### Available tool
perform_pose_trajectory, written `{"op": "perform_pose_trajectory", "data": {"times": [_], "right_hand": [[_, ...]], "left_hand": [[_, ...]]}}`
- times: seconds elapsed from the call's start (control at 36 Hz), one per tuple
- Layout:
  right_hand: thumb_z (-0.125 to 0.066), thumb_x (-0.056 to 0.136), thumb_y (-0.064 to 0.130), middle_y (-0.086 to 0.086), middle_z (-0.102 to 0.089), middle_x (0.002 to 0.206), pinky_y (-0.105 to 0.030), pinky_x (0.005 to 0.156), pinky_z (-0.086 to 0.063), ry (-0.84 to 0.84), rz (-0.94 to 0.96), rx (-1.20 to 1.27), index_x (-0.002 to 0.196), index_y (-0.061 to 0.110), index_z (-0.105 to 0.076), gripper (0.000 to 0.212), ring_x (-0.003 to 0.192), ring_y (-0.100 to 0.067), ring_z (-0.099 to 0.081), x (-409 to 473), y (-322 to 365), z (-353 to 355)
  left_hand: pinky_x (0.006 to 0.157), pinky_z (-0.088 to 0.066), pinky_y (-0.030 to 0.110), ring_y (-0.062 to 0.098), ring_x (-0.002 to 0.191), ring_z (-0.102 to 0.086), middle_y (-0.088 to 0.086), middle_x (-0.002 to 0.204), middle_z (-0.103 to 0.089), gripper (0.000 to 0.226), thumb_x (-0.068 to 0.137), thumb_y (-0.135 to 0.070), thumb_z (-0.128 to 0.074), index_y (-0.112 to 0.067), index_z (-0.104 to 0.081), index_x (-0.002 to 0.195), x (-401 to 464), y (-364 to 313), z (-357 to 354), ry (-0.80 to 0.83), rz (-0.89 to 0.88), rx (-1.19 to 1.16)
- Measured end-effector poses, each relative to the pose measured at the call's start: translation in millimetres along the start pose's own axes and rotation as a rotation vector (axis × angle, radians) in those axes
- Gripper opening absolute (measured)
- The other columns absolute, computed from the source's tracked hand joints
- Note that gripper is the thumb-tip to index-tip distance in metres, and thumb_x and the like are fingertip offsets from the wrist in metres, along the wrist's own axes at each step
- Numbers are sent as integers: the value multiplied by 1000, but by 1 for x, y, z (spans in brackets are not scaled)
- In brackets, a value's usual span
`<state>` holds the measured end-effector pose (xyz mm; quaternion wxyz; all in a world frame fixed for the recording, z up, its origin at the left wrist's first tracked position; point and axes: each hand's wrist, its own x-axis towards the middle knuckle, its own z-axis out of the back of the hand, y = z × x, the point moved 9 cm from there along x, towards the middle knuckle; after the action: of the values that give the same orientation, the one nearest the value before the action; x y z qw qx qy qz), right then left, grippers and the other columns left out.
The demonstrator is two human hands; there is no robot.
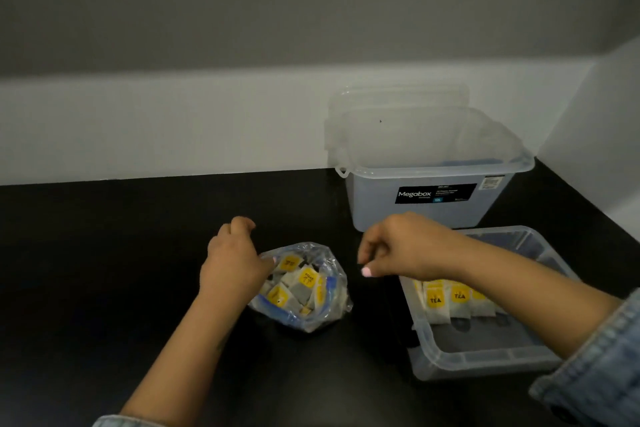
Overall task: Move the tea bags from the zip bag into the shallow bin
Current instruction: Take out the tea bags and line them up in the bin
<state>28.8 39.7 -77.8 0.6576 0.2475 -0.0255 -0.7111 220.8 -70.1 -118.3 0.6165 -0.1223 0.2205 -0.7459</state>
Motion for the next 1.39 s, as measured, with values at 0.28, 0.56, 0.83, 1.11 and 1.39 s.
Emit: {"op": "perform_pose_trajectory", "data": {"times": [0.28,0.56,0.83,1.11,1.39], "right_hand": [[-59,90,20,-3,-62,107,-30,71,-48,42,-105,-233,118,16,-63,28,92,-19,-60,70,55,-81],[-67,86,28,-12,-50,132,-43,97,-42,262,-173,-363,132,14,-49,51,121,-29,-50,110,55,-132],[-67,85,27,-11,-54,123,-42,100,-39,283,-278,-216,122,12,-53,42,118,-30,-52,109,70,-124],[-75,79,23,12,-65,77,-26,78,-52,-189,36,337,70,31,-64,16,78,-3,-62,74,78,-26],[-75,79,27,6,-66,93,-27,74,-50,-129,-223,282,99,26,-68,21,87,-10,-62,82,52,-64]], "left_hand": [[88,-50,32,19,112,-54,5,133,-46,71,82,-23,-66,-22,-28,143,-3,32,-28,163,79,41],[71,-49,24,9,91,-58,-3,116,-54,66,82,-26,-66,-26,-33,139,-10,21,-40,132,-18,-47],[85,-43,25,12,116,-49,-4,134,-44,57,87,-38,-60,-28,-37,138,-13,38,-19,86,-103,-82],[88,-47,23,0,103,-55,-17,109,-59,48,80,-57,-59,-33,-55,121,-21,18,-3,151,-249,-407],[79,-51,21,1,87,-61,-11,91,-66,16,88,-20,-63,-30,-62,100,-17,33,-3,109,-132,-450]]}}
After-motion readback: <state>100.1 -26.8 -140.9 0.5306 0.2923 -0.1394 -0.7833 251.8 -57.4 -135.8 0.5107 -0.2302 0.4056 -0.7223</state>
